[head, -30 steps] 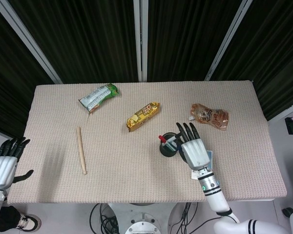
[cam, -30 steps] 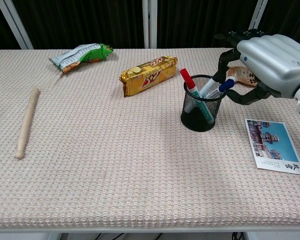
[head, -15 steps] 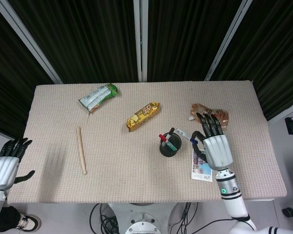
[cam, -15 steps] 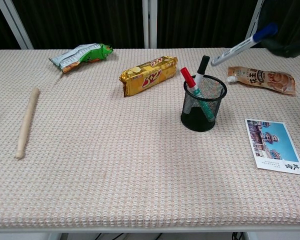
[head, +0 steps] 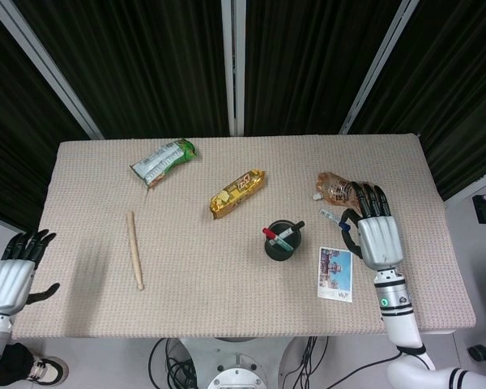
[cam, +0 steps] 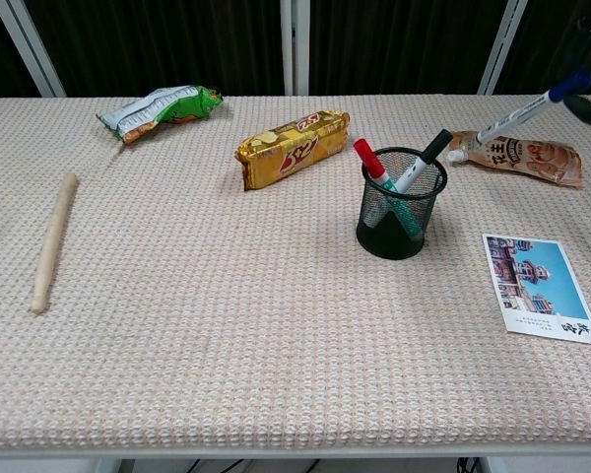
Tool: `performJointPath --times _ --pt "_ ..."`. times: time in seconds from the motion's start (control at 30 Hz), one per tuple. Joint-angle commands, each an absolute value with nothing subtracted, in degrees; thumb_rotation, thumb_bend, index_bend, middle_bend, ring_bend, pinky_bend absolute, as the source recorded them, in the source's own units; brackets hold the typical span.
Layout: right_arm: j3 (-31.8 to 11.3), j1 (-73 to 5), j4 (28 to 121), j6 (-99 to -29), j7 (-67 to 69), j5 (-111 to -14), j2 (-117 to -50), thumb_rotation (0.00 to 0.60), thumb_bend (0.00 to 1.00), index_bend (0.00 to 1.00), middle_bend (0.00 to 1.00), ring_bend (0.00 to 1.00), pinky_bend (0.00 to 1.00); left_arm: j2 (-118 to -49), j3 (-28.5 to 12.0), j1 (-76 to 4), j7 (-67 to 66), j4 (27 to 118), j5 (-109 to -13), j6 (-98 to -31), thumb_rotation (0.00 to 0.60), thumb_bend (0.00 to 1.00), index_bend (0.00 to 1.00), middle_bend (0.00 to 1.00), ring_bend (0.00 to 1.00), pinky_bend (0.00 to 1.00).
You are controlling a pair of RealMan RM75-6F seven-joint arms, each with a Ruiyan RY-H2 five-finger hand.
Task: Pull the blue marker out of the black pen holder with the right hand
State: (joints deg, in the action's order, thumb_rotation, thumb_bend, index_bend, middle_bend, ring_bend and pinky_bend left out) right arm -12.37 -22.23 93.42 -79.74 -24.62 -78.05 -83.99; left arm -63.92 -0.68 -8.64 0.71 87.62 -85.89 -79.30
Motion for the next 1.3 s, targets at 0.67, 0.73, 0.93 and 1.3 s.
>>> performJointPath --times 0.67,0.73,0.93,1.3 --pt "-10.5 -26.7 82.2 -72.5 -26.1 -74.7 -93.2 0.600 0.32 0.62 0.06 0.00 0.00 -64.3 -0.6 -8.2 1.8 86.3 -85.0 -79.1 0.600 0.18 0.10 0.06 0.00 0.05" --pt "-10.2 -26.7 82.3 -72.0 -26.0 -74.6 -93.2 0.600 0.32 0.57 0.06 0.00 0.00 -64.2 -0.6 -8.0 1.8 86.4 -84.8 -79.3 0.600 0.18 0.10 0.06 0.00 0.05" --pt "-7.9 -26.7 83.5 -70.4 -24.8 -76.2 -92.0 0.600 0.29 0.34 0.04 0.00 0.00 -64.3 -0.6 -7.9 1.7 86.4 -84.5 -79.1 0.600 0.18 0.10 0.06 0.00 0.05" --pt "-5.0 -24.4 89.9 -72.4 -20.2 -80.5 -86.3 0.600 0.12 0.00 0.00 0.00 0.00 -64.1 -0.5 -7.7 1.7 86.7 -85.0 -79.7 0.600 0.18 0.10 0.06 0.00 0.05"
